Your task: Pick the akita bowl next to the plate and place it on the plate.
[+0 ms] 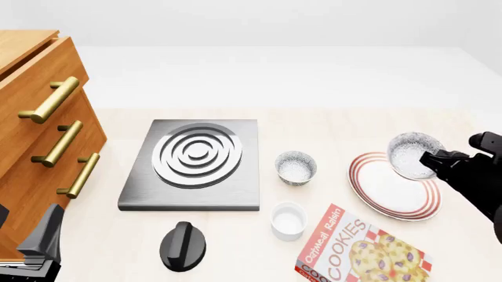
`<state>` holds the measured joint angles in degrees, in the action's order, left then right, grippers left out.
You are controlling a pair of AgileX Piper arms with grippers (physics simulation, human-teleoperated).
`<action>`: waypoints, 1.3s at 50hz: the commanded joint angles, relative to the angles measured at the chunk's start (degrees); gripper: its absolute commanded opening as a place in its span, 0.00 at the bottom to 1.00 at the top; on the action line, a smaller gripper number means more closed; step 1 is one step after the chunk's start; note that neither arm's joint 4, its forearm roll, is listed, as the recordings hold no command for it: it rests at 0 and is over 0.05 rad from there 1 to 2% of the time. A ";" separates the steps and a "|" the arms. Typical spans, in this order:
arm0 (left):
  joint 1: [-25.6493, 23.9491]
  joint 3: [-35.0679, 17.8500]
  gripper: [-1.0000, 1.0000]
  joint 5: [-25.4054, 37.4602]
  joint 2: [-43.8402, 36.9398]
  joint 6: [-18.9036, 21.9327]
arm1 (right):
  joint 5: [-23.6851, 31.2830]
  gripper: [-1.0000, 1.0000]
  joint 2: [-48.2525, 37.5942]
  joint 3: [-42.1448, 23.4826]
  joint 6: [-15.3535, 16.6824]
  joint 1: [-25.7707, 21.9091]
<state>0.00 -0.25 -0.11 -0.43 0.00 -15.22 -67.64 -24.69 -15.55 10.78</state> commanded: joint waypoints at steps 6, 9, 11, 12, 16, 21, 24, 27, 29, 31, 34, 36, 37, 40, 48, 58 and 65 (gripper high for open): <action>0.00 0.00 1.00 0.00 0.00 0.00 | -3.63 0.00 -3.92 1.31 -0.21 0.01; 0.00 0.00 1.00 0.00 0.00 0.00 | -4.14 0.00 -4.54 1.47 -0.12 -0.04; 0.00 0.00 1.00 0.00 0.00 0.00 | -4.60 0.00 -5.10 1.57 -0.07 -0.05; 0.00 0.00 1.00 0.00 0.00 0.00 | -4.71 0.00 -5.23 1.61 -0.03 -0.07; 0.00 0.00 1.00 0.00 0.00 0.00 | -5.38 0.00 -6.02 1.80 0.08 -0.21; 0.00 0.00 1.00 0.00 0.00 0.00 | -5.51 0.00 -6.35 1.77 0.17 -0.35; 0.00 0.00 1.00 0.00 0.00 0.00 | -5.55 0.00 -6.55 1.64 0.21 -0.37; 0.00 0.00 1.00 0.00 0.00 0.00 | -5.94 0.00 -7.08 1.65 0.32 -0.35; 0.00 0.00 1.00 0.00 0.00 0.00 | -6.17 0.00 -7.38 1.69 0.38 -0.34; 0.00 0.00 1.00 0.00 0.00 0.00 | -6.42 0.00 -7.65 1.80 0.45 -0.36; 0.00 0.00 1.00 0.00 0.00 0.00 | -7.02 0.00 -8.51 1.93 0.57 -0.39; 0.00 0.00 1.00 0.00 0.00 0.00 | -7.38 0.00 -8.99 1.96 0.66 -0.40; 0.00 0.00 1.00 0.00 0.00 0.00 | -7.65 0.00 -9.35 1.99 0.75 -0.37; 0.00 0.00 1.00 0.00 0.00 0.00 | -8.54 0.00 -10.54 2.11 0.94 -0.29; 0.00 0.00 1.00 0.00 0.00 0.00 | -10.10 0.00 -13.21 1.92 1.23 0.03; 0.00 0.00 1.00 0.00 0.00 0.00 | -10.82 0.00 -14.45 1.93 1.32 -0.08; 0.00 0.00 1.00 0.00 0.00 0.00 | -11.86 0.00 -16.01 1.93 1.69 0.12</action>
<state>0.00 -0.25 -0.11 -0.43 0.00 -25.71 -81.82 -22.50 -13.95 10.75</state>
